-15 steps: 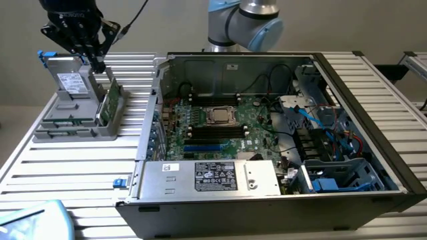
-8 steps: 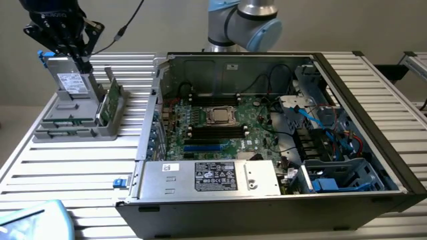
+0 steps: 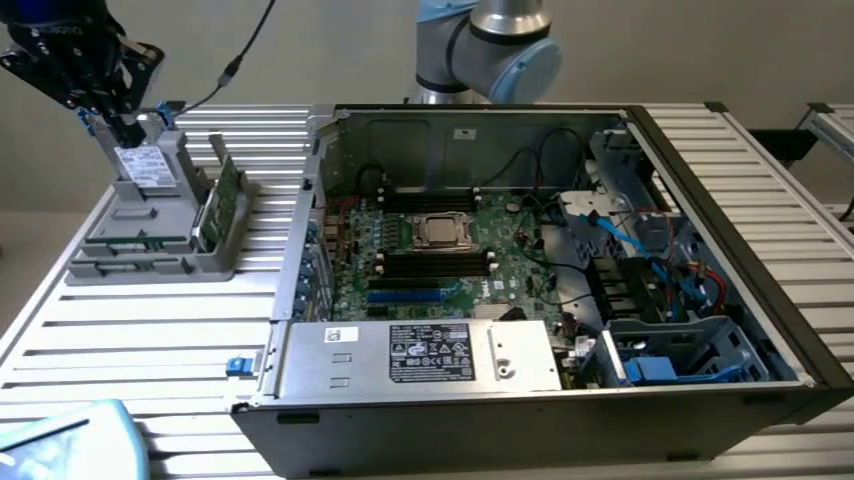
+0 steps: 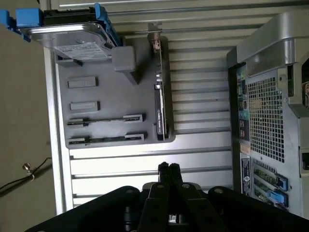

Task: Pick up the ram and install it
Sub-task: 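Reach for the ram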

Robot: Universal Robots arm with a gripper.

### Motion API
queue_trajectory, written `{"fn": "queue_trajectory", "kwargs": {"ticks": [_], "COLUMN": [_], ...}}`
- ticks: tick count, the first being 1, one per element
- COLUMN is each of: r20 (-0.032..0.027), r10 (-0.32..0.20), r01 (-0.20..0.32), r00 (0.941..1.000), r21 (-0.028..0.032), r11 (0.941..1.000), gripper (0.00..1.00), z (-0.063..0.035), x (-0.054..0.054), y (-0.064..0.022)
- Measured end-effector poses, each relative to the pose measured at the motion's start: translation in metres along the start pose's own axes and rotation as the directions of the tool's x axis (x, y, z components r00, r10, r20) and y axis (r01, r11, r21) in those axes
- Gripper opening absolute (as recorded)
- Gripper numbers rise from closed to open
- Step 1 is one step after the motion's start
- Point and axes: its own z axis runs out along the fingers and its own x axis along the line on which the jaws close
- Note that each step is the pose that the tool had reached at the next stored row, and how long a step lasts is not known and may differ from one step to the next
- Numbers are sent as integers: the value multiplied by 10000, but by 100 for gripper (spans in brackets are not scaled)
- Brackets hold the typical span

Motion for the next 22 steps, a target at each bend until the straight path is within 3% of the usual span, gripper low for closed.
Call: {"fn": "queue_trajectory", "kwargs": {"ticks": [6, 9, 22], "r20": [-14, -48, -343], "r10": [0, 3, 16], "r01": [0, -3, -17], "r00": [10000, 10000, 9994], "r21": [1, 1, -36], "r11": [10000, 10000, 10000], "gripper": [11, 11, 11], "z": [1, 2, 18], "x": [220, 297, 506], "y": [-16, -21, -37]}}
